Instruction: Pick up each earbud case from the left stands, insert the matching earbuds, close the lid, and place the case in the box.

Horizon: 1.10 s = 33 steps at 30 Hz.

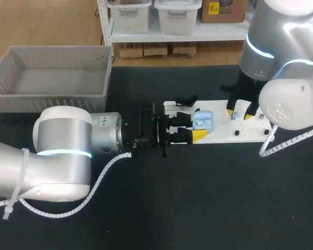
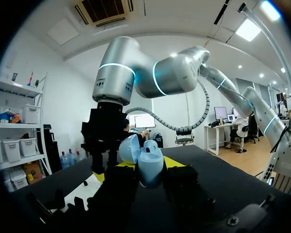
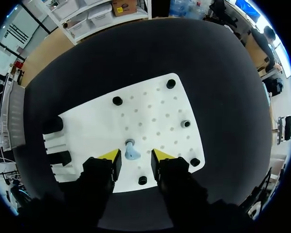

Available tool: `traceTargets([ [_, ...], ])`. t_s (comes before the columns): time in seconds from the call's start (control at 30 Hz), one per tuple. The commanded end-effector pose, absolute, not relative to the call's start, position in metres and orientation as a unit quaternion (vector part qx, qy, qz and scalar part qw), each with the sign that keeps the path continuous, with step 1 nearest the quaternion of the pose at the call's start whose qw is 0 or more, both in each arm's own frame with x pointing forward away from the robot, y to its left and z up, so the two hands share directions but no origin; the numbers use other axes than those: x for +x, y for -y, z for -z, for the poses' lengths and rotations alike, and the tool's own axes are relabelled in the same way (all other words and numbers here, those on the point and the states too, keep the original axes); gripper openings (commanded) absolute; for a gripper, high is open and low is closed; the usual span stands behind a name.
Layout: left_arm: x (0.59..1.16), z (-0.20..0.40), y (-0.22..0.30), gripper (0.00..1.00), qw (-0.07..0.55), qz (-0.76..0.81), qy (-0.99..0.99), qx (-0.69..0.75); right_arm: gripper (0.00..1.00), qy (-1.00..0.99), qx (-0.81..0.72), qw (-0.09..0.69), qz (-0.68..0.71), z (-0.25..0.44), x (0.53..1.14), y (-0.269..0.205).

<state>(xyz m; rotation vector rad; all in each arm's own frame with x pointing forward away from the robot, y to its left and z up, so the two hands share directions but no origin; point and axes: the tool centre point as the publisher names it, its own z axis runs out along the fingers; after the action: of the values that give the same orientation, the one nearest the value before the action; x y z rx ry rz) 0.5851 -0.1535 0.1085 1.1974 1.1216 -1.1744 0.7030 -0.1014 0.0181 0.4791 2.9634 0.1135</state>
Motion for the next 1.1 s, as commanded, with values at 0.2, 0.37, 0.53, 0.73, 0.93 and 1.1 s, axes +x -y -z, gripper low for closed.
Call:
traceTargets([
  [0.2, 0.5834, -0.1079, 0.1541, 0.00, 0.536, 0.490, -0.471, 0.501, 0.39, -0.984, 0.161, 0.066, -0.040, -0.0132, 0.7053, 0.0983],
  [0.37, 0.5834, -0.1079, 0.1541, 0.00, 0.536, 0.490, -0.471, 0.501, 0.35, -0.984, 0.161, 0.064, -0.041, -0.0124, 0.7059, 0.0976],
  [0.53, 0.5834, -0.1079, 0.1541, 0.00, 0.536, 0.490, -0.471, 0.501, 0.27, -0.984, 0.161, 0.063, -0.040, -0.0110, 0.7054, 0.0972],
  [0.73, 0.5834, -0.1079, 0.1541, 0.00, 0.536, 0.490, -0.471, 0.501, 0.20, -0.985, 0.158, 0.061, -0.037, -0.0097, 0.7040, 0.0973],
  [0.93, 0.5834, -0.1079, 0.1541, 0.00, 0.536, 0.490, -0.471, 0.501, 0.00, -0.985, 0.157, 0.062, -0.037, -0.0099, 0.7026, 0.0975],
  [1.1, 0.5834, -0.1079, 0.1541, 0.00, 0.536, 0.490, -0.471, 0.501, 0.00, -0.985, 0.153, 0.063, -0.038, -0.0148, 0.6972, 0.0988],
])
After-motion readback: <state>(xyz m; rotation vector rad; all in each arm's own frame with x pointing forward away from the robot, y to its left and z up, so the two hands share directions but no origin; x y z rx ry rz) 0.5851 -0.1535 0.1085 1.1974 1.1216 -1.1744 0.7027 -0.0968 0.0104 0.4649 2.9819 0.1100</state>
